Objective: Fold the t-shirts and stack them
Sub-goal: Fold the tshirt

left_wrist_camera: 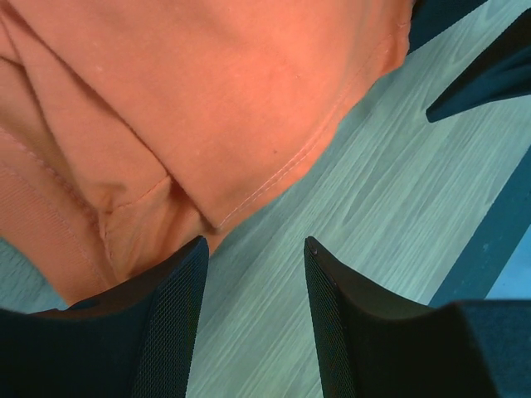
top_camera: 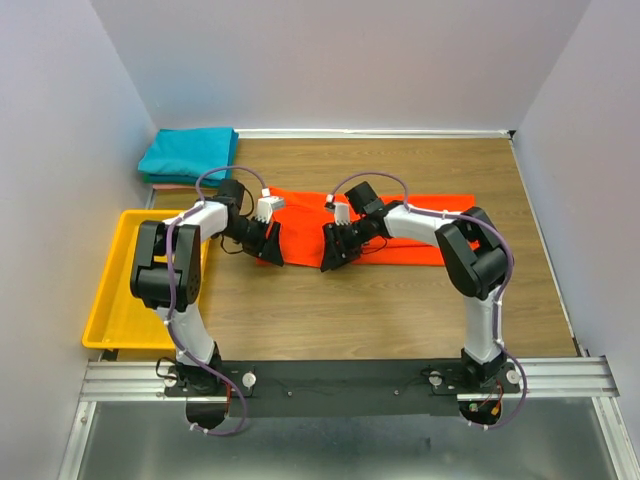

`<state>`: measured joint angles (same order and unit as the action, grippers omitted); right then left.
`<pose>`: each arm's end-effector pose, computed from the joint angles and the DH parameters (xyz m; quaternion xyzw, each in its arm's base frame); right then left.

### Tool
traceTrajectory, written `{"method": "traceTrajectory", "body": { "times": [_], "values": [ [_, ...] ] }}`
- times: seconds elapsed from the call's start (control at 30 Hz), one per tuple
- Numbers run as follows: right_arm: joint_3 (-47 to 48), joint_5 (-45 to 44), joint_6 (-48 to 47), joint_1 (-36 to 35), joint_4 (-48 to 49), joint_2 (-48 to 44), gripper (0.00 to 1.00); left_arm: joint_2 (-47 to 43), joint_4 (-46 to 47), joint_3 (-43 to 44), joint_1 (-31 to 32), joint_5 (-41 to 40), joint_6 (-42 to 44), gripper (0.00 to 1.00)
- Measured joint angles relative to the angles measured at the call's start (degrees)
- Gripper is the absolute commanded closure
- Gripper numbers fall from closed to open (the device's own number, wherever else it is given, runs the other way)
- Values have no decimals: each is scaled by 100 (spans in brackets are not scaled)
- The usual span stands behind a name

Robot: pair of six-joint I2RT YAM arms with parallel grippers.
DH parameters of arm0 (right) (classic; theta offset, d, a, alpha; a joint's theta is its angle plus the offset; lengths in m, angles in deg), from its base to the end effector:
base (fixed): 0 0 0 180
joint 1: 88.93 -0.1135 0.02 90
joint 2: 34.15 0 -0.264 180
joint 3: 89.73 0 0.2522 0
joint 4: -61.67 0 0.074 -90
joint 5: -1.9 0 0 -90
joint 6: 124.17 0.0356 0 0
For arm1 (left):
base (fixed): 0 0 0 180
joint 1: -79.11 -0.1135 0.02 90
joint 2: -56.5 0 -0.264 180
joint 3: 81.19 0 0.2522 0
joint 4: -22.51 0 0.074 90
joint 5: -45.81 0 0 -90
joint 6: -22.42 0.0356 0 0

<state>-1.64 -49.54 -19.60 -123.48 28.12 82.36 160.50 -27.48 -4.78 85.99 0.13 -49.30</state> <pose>0.3230 0.2494 0.1398 -0.2376 0.8881 0.3864 0.0748 0.3234 -0.0641 0.1557 0.2404 0.8897 -0.3632 0.1369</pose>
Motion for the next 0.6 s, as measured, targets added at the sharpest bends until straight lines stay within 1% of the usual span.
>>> {"method": "traceTrajectory", "body": {
  "times": [0.03, 0.07, 0.13, 0.17, 0.37, 0.6],
  "values": [
    [20, -11, 33, 0, 4, 13, 55, -24, 2, 0, 0, -26, -15, 42],
    [48, -28, 46, 0, 9, 48, 62, -55, 0, -2, -2, -52, -20, 42],
    [68, -107, 118, 2, 26, 92, 69, -116, -2, -2, -9, -92, -28, 42],
    [72, -157, 155, 4, 28, 105, 76, -149, -4, -2, -17, -107, -33, 42],
    [72, -345, 208, 2, 24, 116, 99, -190, -46, 28, -55, -212, -37, 42],
    [59, -444, 210, 2, 24, 103, 99, -146, -94, 37, -55, -240, -35, 47]
  ]
}}
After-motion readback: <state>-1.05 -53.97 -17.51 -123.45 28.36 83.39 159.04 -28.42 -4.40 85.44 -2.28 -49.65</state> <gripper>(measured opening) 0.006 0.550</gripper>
